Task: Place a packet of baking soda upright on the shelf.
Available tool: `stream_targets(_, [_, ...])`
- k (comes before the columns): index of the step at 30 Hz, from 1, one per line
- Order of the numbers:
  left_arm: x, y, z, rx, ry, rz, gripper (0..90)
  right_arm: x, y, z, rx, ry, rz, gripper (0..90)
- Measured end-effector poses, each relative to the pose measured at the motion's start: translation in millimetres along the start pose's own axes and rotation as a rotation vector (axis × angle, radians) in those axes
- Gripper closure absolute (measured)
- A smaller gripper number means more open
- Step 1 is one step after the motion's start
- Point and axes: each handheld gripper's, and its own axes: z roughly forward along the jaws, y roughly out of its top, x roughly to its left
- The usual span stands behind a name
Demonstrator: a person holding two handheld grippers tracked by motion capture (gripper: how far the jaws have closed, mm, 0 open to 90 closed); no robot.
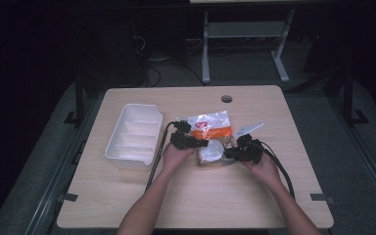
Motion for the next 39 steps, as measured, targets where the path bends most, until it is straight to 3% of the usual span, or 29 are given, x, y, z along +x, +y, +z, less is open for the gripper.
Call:
stream_targets(5, [-1.9, 1.6, -0.4, -0.023, -0.024, 0.002, 73.6, 0.6, -2.0, 0.4, -0.007, 0.005, -0.009, 77.9])
stream_targets(9, [-5.9, 2.8, -4.5, -0.030, -0.044, 0.021, 83.4, 2.8, -2.1, 0.3, 0.003, 0.020, -0.015, 66.9])
stream_targets(12, [-9.9, 3.5, -8.6, -0.038, -0.059, 0.045, 85.7, 3.3, -2.2, -3.0, 0.003, 0.022, -0.025, 60.1])
stream_targets(15, [-13.8, 3.0, -12.2, -0.039, -0.071, 0.080, 86.5, -1.2, -3.8, -13.4, -0.042, 0.024, 0.015, 54.6])
stream_targets(19, [-16.3, 1.1, -17.5, -0.049, -0.087, 0.100, 87.0, -7.5, -10.3, -30.4, -0.112, -0.011, 0.052, 51.0])
stream_targets(20, [-16.3, 1.1, -17.5, -0.049, -0.087, 0.100, 87.1, -7.5, -10.3, -30.4, -0.112, -0.011, 0.052, 51.0])
stream_targets(21, [-16.9, -0.8, -20.3, -0.055, -0.092, 0.109, 87.1, -10.9, -15.6, -35.6, -0.126, -0.042, 0.067, 49.2])
stream_targets(25, [-16.8, -6.2, -27.3, -0.071, -0.119, 0.133, 87.2, -15.8, -20.1, -37.2, -0.133, -0.038, 0.096, 44.4])
stream_targets(29, [-18.6, -9.2, -32.7, -0.080, -0.137, 0.153, 87.4, -15.6, -18.7, -35.7, -0.168, 0.022, 0.110, 43.6])
stream_targets(33, [-24.5, -11.0, -39.4, -0.092, -0.160, 0.187, 87.5, -12.8, -15.3, -33.3, -0.192, 0.065, 0.093, 43.7])
stream_targets(39, [-33.6, -13.9, -45.0, -0.092, -0.197, 0.238, 87.7, -9.1, -11.9, -28.4, -0.211, 0.135, 0.089, 50.4])
